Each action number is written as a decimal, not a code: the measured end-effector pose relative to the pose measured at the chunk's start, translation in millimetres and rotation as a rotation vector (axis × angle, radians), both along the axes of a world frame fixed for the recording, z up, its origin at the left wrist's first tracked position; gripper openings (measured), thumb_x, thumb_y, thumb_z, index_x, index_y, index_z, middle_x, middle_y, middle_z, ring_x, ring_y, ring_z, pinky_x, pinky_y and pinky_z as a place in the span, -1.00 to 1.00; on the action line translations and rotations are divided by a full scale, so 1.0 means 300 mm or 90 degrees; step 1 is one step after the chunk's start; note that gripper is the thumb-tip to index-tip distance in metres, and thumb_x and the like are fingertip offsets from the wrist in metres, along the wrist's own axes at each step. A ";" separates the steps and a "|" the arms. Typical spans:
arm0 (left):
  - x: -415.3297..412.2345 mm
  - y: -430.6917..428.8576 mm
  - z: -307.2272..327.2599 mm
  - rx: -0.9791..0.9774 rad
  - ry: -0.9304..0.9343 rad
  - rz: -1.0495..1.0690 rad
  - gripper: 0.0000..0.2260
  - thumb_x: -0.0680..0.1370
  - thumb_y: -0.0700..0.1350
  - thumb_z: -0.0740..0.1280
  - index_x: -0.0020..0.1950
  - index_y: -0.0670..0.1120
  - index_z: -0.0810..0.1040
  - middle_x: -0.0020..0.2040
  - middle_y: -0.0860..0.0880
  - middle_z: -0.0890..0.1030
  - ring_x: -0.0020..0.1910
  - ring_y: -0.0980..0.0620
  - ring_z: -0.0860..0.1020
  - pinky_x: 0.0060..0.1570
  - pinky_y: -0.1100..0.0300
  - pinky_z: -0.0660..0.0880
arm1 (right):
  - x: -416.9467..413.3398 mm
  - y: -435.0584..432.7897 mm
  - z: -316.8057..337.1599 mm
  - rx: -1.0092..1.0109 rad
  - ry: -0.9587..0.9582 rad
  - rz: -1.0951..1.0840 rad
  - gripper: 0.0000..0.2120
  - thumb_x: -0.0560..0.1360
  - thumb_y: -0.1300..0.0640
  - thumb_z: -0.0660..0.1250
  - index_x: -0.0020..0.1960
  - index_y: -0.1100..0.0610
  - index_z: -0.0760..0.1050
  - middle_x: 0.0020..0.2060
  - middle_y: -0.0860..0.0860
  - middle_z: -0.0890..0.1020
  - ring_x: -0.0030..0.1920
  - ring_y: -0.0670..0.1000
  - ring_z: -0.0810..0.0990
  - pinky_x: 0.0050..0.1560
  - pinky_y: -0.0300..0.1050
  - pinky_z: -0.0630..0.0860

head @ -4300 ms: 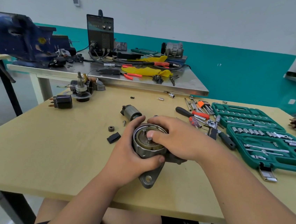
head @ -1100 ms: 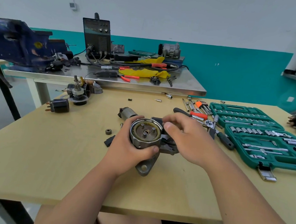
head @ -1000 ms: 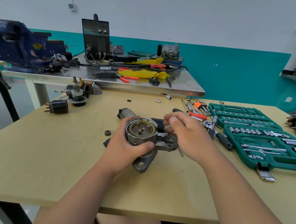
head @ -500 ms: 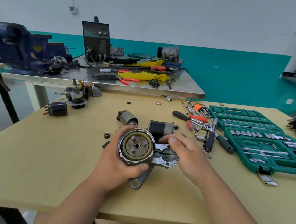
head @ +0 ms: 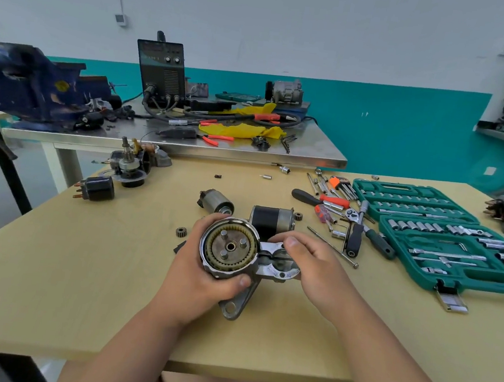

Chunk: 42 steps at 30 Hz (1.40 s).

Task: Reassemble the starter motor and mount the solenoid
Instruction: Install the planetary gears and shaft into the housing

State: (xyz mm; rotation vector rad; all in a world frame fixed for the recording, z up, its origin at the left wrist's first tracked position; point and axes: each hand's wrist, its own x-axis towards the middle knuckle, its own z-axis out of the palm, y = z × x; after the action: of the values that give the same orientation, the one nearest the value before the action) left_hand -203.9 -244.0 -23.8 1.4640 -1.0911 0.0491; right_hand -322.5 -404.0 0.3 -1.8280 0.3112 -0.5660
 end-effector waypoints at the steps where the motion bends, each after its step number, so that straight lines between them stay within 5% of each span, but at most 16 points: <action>1: 0.001 0.000 0.001 -0.001 0.002 0.000 -0.31 0.23 0.10 0.53 0.30 0.11 0.35 0.18 0.28 0.55 0.20 0.21 0.53 0.14 0.42 0.40 | 0.001 0.000 -0.003 0.016 -0.007 0.010 -0.76 0.49 -0.06 0.16 -0.08 -0.19 0.62 -0.15 -0.10 0.69 -0.09 -0.06 0.66 0.00 0.03 0.57; 6: 0.011 -0.001 0.003 -0.012 0.029 0.007 -0.34 0.23 0.09 0.51 0.28 0.10 0.37 0.17 0.28 0.56 0.17 0.23 0.54 0.11 0.43 0.41 | 0.008 0.004 -0.012 0.063 -0.031 0.034 -0.71 0.64 0.14 0.13 -0.03 -0.04 0.63 -0.21 0.00 0.69 -0.25 -0.02 0.65 -0.18 -0.07 0.61; 20: 0.015 -0.007 -0.001 -0.031 0.030 0.016 -0.37 0.22 0.09 0.51 0.25 0.22 0.39 0.15 0.23 0.58 0.17 0.17 0.55 0.10 0.40 0.42 | 0.003 0.010 -0.019 0.100 -0.050 0.064 -0.74 0.64 0.15 0.12 0.07 0.00 0.58 -0.13 0.05 0.67 -0.24 0.01 0.63 -0.17 -0.03 0.59; 23: 0.012 -0.029 0.012 -0.020 0.048 0.037 -0.41 0.21 0.11 0.53 0.18 0.36 0.41 0.11 0.28 0.59 0.14 0.24 0.56 0.05 0.46 0.43 | 0.013 0.004 -0.018 0.009 -0.025 0.007 -0.79 0.63 0.07 0.14 0.12 -0.12 0.52 0.00 -0.14 0.64 -0.03 -0.17 0.60 -0.06 -0.26 0.53; 25: 0.018 -0.060 0.044 0.022 0.085 0.060 -0.42 0.17 0.16 0.53 0.15 0.28 0.45 0.04 0.30 0.61 0.05 0.30 0.58 -0.02 0.45 0.46 | 0.036 -0.009 0.017 -0.076 -0.022 -0.058 -0.82 0.60 -0.04 0.14 0.15 -0.25 0.43 0.09 -0.29 0.56 0.09 -0.34 0.50 -0.02 -0.42 0.40; 28: 0.035 -0.114 0.124 0.188 0.063 0.094 -0.44 0.13 0.25 0.50 0.07 0.19 0.48 -0.10 0.23 0.64 -0.12 0.30 0.60 -0.13 0.31 0.51 | 0.086 -0.024 0.105 -0.043 -0.031 -0.066 -0.72 0.48 -0.24 0.07 0.11 -0.28 0.44 0.05 -0.29 0.58 0.10 -0.28 0.51 0.08 -0.18 0.46; 32: 0.040 -0.189 0.257 0.532 -0.111 0.098 -0.52 0.20 0.25 0.48 -0.01 0.08 0.45 -0.19 0.09 0.59 -0.22 0.11 0.56 -0.17 0.11 0.59 | 0.183 -0.016 0.139 0.085 0.089 -0.095 -0.60 0.45 -0.32 0.10 -0.09 -0.10 0.58 -0.20 -0.16 0.68 -0.05 -0.09 0.62 -0.04 -0.05 0.52; 35: 0.015 -0.280 0.362 0.793 -0.507 0.185 -0.55 0.31 0.16 0.47 0.08 0.00 0.45 -0.21 0.05 0.44 -0.24 0.06 0.40 -0.10 0.11 0.37 | 0.230 -0.005 0.088 0.481 0.101 -0.068 -0.58 0.52 -0.23 0.18 -0.04 0.09 0.60 -0.14 0.06 0.70 -0.07 0.11 0.65 -0.02 -0.04 0.54; 37: -0.020 -0.332 0.413 0.915 -0.696 0.212 -0.62 0.42 0.08 0.43 0.18 0.00 0.46 -0.10 0.00 0.49 -0.06 -0.05 0.44 0.03 0.05 0.27 | 0.243 0.013 0.074 0.691 -0.005 0.007 -0.58 0.56 -0.16 0.14 0.07 0.16 0.55 -0.03 0.15 0.63 -0.05 0.15 0.59 -0.12 -0.08 0.46; 42: -0.078 -0.394 0.414 1.079 -1.065 0.272 -0.71 0.60 0.06 0.18 0.27 0.02 0.48 0.21 -0.06 0.56 0.34 -0.14 0.38 0.41 -0.09 0.05 | 0.271 0.041 0.134 0.747 -0.052 -0.044 -0.44 0.54 -0.30 -0.09 0.05 0.10 0.47 -0.04 0.14 0.62 -0.20 0.25 0.57 -0.41 -0.03 0.52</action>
State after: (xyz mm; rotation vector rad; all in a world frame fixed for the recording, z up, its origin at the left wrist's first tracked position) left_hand -227.2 -362.2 100.5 3.3703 -2.3070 1.0221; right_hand -241.1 -391.7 40.5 -0.6630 0.5109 -0.3624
